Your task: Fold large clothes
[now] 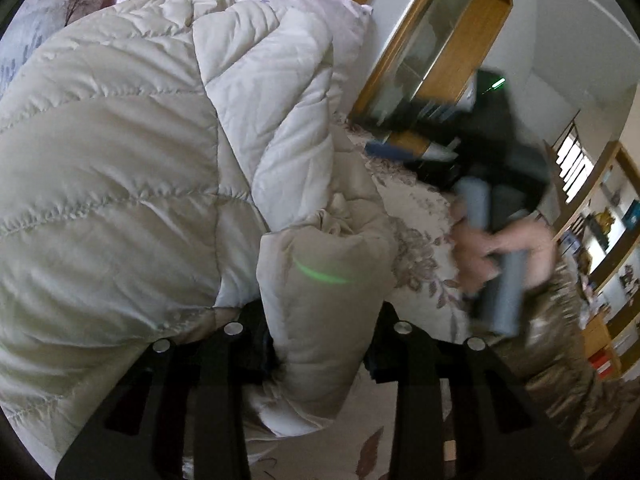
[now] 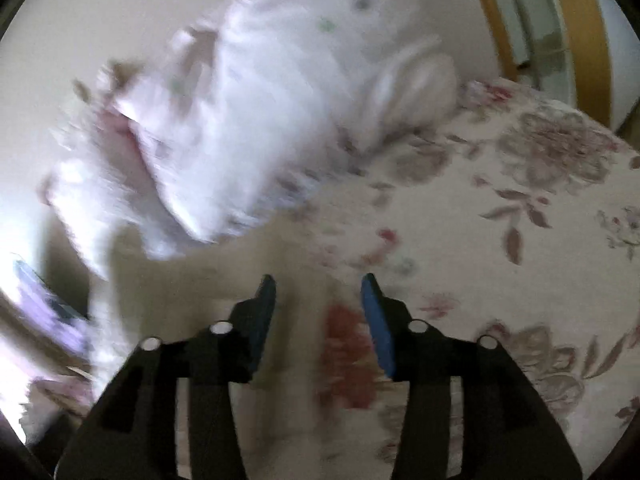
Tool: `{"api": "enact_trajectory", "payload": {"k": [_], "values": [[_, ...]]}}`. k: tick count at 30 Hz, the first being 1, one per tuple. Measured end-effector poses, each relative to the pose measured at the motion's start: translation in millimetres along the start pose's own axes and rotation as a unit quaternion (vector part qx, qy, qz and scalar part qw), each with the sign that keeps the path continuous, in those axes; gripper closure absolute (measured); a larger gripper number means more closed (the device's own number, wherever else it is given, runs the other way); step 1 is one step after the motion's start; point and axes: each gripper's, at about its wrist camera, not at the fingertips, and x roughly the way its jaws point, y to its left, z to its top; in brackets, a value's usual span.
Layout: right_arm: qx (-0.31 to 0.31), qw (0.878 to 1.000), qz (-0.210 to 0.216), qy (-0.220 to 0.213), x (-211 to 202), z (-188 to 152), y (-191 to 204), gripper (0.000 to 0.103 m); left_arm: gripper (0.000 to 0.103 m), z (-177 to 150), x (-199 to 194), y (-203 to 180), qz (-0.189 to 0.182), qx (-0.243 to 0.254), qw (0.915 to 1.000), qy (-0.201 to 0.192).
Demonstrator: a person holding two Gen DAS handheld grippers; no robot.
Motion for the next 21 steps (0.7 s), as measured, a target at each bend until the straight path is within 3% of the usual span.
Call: {"api": "enact_trajectory", "payload": {"k": [2,4,13,16,19,21], "values": [[0.000,0.998,0.056,-0.005,-9,3,13,0.035,0.067,1,0,-1,0.008,0.006,0.9999,0.003],[-0.018,0.994,0.104,0.009,-8,4,32,0.033,0.067,1,0,-1,0.016,0.011,0.9998,0.006],[-0.070,0.989,0.106,0.075,27,-8,79,0.034,0.065,2,2,-13,0.055,0.049,0.9972,0.012],[-0.095,0.988,0.090,0.080,35,-14,89,0.078,0.064,1,1,-16,0.064,0.061,0.9961,0.010],[-0.105,0.989,0.076,0.071,44,-14,90,0.086,0.061,1,-6,-21,0.064,0.070,0.9955,0.005],[-0.098,0.990,0.074,0.073,51,-13,86,0.087,0.053,3,-19,-22,0.051,0.070,0.9962,0.006]]}}
